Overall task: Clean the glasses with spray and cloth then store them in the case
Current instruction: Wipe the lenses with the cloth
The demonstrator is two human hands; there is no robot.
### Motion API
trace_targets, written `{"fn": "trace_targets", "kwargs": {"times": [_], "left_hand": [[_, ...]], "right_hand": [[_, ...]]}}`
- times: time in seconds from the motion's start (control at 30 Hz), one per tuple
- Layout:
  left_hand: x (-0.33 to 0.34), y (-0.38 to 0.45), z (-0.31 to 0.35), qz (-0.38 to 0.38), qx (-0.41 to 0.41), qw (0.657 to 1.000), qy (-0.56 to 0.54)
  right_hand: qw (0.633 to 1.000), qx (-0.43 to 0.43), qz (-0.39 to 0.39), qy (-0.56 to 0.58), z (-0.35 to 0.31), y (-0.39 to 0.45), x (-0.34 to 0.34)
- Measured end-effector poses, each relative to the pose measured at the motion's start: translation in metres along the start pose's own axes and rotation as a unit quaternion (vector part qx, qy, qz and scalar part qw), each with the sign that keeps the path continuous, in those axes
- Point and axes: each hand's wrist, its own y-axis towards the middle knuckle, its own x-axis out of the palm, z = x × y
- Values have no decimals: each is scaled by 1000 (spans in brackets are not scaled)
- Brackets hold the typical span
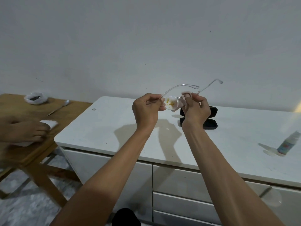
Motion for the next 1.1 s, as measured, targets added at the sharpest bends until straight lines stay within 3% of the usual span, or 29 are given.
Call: {"fn": "trace_targets", "kwargs": {"times": [0.27, 0.4, 0.6, 0.83, 0.97, 1.1], "left_hand": [[-21, 10, -6, 2, -47, 999, -13], [-30, 12, -7, -22, -50, 999, 6], [-26, 10, -3, -40, -51, 998, 2], [-11, 4, 6, -40, -27, 999, -23], [-6, 3, 6, -35, -16, 999, -29], [-1, 2, 7, -27, 1, 1000, -15]], "right_hand": [[966, -12, -171, -196, -10, 6, -31], [944, -21, -197, -266, -23, 10, -39], [969, -73, -139, -192, -30, -2, -31], [998, -56, 33, -28, -19, -3, -3], [999, -43, 32, 10, -15, 1, 8], [998, -48, 5, -33, -8, 3, 7]]}}
